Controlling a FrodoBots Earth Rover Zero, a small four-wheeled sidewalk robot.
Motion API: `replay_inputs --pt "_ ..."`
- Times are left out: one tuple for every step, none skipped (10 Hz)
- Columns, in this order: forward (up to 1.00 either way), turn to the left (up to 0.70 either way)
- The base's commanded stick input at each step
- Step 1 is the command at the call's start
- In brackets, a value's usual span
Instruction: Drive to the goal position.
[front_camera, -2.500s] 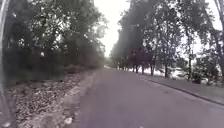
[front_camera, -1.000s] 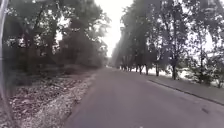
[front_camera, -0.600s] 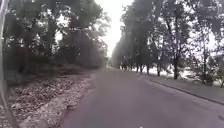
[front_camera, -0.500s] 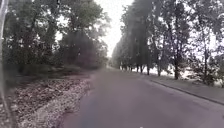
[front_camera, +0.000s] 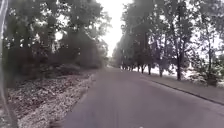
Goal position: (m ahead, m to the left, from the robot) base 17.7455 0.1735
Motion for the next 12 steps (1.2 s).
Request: replay_inputs --pt "0.7 0.04" --pt "0.7 0.04" --pt "0.7 0.04" --pt "0.7 0.04" --pt "0.7 0.04" --pt "0.7 0.04" --pt "0.7 0.07" --pt "0.7 0.11" --pt "0.7 0.15" --pt "0.7 0.06" --pt "0.7 0.03" --pt "0.7 0.03"
